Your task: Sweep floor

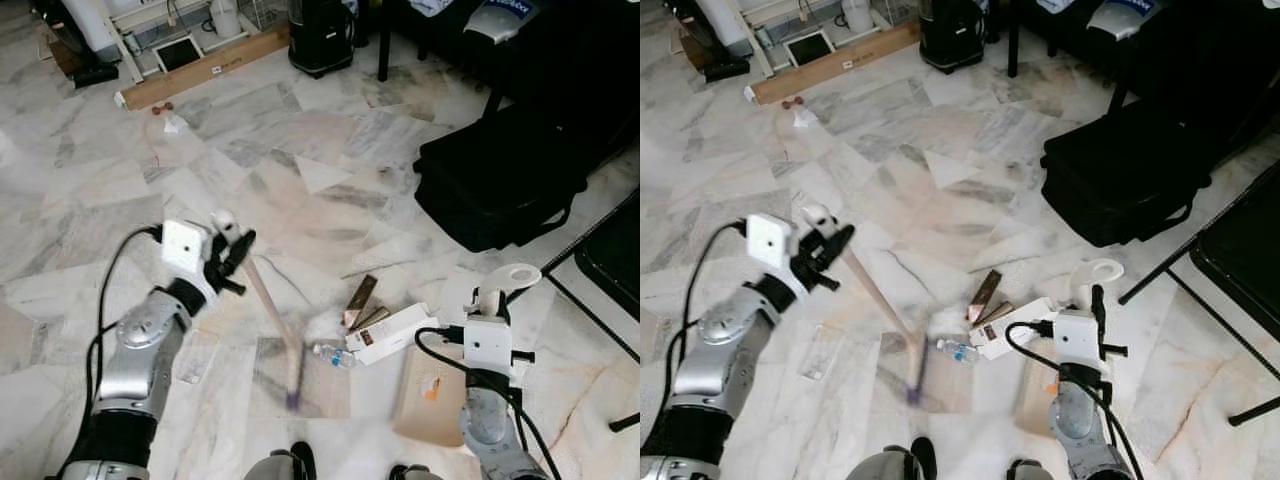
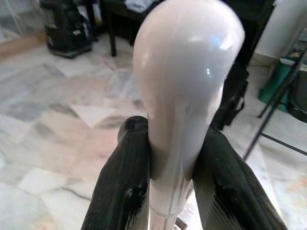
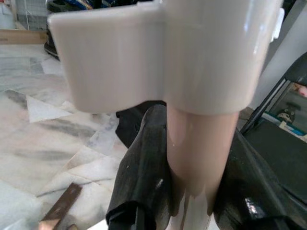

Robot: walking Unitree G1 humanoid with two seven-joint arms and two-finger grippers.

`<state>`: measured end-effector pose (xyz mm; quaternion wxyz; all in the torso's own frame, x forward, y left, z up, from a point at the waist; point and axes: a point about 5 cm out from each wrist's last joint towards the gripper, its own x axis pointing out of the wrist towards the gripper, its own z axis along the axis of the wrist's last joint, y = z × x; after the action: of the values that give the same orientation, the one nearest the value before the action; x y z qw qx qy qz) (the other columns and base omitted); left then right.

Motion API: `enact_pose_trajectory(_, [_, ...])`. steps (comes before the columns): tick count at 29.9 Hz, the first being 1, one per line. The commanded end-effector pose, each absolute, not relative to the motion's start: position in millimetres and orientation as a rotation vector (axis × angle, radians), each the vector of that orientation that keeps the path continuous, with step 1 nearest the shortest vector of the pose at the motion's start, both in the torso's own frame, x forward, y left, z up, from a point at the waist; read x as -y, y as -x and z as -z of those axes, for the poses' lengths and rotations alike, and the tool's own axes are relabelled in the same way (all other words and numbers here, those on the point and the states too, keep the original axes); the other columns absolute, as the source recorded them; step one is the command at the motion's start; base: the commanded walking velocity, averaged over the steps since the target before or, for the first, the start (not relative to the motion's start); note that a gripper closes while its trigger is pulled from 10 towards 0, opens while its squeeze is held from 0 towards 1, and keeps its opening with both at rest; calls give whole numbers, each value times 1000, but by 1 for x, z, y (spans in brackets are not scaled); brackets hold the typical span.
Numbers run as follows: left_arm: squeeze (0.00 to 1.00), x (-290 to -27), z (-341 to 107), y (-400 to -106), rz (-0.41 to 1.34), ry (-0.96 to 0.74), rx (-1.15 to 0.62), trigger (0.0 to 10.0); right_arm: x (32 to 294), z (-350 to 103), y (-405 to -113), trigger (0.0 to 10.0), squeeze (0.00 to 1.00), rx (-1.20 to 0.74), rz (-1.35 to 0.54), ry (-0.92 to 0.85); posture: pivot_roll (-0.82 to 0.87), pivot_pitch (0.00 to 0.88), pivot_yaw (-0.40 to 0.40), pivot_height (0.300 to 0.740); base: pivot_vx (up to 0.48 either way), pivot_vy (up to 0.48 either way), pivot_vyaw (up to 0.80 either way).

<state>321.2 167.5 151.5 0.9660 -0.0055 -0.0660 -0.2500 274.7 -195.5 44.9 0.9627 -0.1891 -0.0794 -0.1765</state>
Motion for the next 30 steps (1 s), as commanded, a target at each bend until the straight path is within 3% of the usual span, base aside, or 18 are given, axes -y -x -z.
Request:
enact_pose_trajectory(1, [0, -169, -145, -318, 528, 37, 98, 10000, 192, -41, -271, 10000, 0, 151, 345, 380, 117, 251, 131, 740, 0, 0, 0])
enact_pose_trajectory(20, [0, -175, -155, -318, 573, 93, 98, 10000, 190, -36, -269, 10000, 0, 124, 333, 370, 119, 257, 134, 740, 0, 0, 0])
enact_pose_trajectory(30, [0, -170, -162, -307, 693, 185, 54, 10000, 186, -34, -269, 10000, 0, 109, 320, 363, 125, 258, 137, 740, 0, 0, 0])
